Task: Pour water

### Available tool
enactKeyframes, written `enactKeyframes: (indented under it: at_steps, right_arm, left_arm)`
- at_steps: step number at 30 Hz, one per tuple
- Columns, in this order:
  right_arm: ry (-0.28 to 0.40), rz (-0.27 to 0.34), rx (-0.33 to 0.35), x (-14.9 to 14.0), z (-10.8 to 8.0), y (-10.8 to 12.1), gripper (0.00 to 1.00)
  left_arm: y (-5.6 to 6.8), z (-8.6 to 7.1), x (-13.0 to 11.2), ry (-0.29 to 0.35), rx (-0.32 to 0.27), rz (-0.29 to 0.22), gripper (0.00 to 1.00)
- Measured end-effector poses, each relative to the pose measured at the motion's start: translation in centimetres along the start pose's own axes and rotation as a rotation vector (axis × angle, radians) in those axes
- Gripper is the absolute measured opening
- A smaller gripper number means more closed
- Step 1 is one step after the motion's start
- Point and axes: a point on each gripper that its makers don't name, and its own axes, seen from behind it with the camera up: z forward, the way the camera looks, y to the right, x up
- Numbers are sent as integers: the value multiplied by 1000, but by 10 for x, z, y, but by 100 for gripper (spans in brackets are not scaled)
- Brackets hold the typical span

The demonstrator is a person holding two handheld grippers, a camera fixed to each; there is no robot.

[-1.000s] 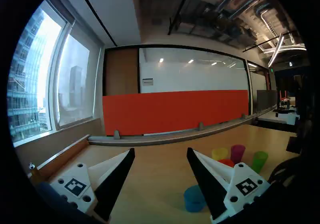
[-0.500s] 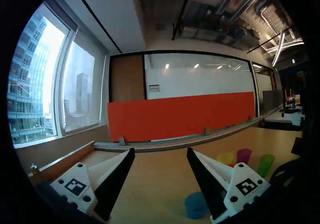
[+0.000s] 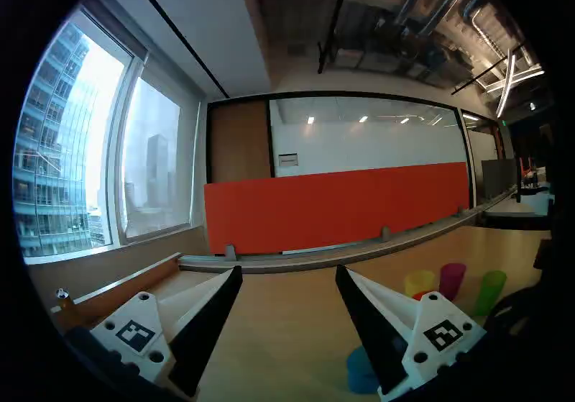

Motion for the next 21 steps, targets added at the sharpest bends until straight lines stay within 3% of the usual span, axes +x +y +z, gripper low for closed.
enactKeyframes:
  at_steps: [21]
  right_arm:
    - [-41,14,-4,-14,-1,-4,99]
  left_arm:
    - [-5,-2,-60,-42,45,-65,97]
